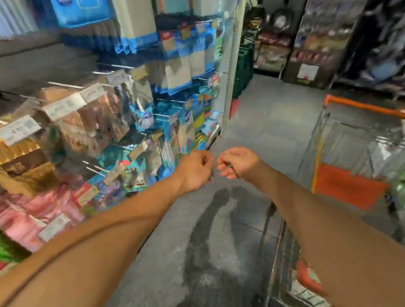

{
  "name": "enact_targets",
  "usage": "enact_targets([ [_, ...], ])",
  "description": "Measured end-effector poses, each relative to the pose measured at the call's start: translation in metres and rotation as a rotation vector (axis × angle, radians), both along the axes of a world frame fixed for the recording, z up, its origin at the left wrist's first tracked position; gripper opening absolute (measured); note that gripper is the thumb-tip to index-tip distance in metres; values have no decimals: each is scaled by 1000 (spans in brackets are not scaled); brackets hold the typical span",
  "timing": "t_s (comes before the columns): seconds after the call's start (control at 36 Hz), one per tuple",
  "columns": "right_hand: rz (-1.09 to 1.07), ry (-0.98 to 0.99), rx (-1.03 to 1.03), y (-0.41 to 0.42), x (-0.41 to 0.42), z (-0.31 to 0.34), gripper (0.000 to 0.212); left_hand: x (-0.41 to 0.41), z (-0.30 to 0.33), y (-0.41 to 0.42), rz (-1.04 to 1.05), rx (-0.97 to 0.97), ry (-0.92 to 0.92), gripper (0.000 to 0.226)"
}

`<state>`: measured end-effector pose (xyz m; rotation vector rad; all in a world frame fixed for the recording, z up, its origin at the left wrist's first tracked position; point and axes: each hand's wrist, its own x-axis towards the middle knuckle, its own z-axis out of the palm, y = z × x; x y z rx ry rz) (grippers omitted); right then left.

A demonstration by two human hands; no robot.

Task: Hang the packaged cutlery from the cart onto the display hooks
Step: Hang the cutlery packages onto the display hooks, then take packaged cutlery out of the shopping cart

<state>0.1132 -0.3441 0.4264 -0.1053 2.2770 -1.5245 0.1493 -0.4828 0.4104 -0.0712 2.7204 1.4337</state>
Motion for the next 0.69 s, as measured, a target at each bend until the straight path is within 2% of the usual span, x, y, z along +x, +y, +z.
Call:
enact_targets([
  [0.17, -184, 30, 26, 79, -28, -9, 18, -56, -1, 68, -200, 7, -47, 31],
  [0.28, -323, 25, 10, 120, -47, -22, 19, -94, -12, 110, -351, -65, -40, 19],
  [0.47, -543, -45, -14, 191, -49, -50, 22, -142, -43, 181, -532, -103, -104, 21],
  [0.69, -802, -166, 53, 280, -19, -89, 27, -148, -88, 275, -737, -120, -170, 17],
])
